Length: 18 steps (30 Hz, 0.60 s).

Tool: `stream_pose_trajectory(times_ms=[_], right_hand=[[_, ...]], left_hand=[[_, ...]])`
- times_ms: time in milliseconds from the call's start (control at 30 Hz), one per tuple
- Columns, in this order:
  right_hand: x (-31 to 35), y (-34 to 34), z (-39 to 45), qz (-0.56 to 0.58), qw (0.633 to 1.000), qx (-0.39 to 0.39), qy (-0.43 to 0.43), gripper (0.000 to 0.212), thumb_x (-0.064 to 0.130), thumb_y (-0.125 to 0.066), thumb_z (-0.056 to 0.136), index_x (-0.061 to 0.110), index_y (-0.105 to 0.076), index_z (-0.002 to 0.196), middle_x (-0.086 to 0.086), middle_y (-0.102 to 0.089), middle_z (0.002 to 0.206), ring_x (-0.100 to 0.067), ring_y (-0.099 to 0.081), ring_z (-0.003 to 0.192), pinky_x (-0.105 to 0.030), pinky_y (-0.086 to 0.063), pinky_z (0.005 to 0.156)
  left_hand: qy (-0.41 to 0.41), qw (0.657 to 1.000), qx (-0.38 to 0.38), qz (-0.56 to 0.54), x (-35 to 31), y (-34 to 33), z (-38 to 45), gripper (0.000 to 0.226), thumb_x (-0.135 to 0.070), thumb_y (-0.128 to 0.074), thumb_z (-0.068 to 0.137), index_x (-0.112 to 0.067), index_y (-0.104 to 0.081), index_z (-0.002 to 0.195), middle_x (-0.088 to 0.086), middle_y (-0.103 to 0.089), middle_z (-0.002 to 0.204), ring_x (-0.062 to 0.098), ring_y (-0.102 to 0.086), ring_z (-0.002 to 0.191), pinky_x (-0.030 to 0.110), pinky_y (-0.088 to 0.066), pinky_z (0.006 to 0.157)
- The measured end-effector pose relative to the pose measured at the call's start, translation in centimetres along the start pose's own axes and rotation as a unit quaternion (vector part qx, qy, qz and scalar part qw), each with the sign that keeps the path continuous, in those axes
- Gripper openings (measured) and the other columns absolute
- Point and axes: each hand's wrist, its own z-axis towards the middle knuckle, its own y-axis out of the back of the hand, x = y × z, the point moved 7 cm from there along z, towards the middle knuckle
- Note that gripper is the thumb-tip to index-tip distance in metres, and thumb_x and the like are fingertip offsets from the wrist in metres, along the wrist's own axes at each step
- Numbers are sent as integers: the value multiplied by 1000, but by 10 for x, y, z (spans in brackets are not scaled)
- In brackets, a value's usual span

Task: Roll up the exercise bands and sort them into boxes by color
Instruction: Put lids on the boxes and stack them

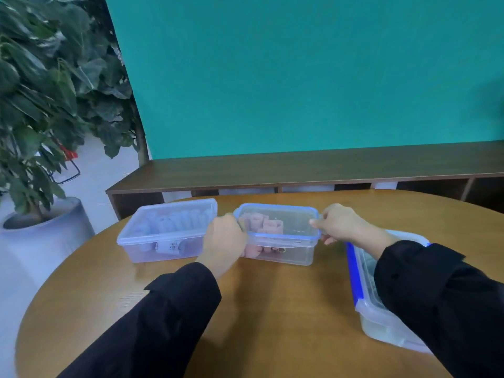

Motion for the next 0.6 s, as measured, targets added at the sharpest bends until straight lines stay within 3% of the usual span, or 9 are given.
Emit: stream_pose_trajectory(times_ms=[133,267,400,467,600], right_hand=[[-1,0,-2,-14,1000,13,-9,35,36,-61,100,8,-57,80,-10,-71,79,-24,-74,66,-37,-59,85],[-3,-4,-3,49,998,22,-34,32,29,-64,99,2,-57,84,-17,-68,77,-29,-73,62,-38,-62,79],[-7,-8,-1,109,992,36,-55,29,23,-65,99,-4,-60,94,-18,-67,72,-32,-76,68,-40,-63,81],[-9,-9,1,138,987,50,-62,28,20,-65,98,-6,-57,102,-22,-69,83,-31,-76,70,-37,-63,77],[-14,-6,2,164,982,75,-62,40,19,-74,92,-9,-56,116,-32,-66,110,-26,-77,70,-27,-62,62]], left_hand=[[1,999,15,35,-2,-1,-1,22,-24,-43,104,-6,-57,103,14,-64,96,35,-64,92,35,-43,67],[-3,1000,14,20,-3,-3,0,41,-42,-41,107,-3,-53,111,17,-65,105,35,-65,95,35,-43,69],[-23,1000,13,-12,-4,-6,2,38,-42,-43,107,-5,-50,112,10,-60,79,29,-56,73,31,-39,60],[-29,999,21,-32,-2,-7,6,35,-39,-46,106,-6,-54,108,6,-55,72,26,-53,70,31,-38,60],[-22,995,24,-96,5,-11,13,32,-39,-53,102,-7,-58,100,11,-64,88,27,-56,76,32,-39,65]])
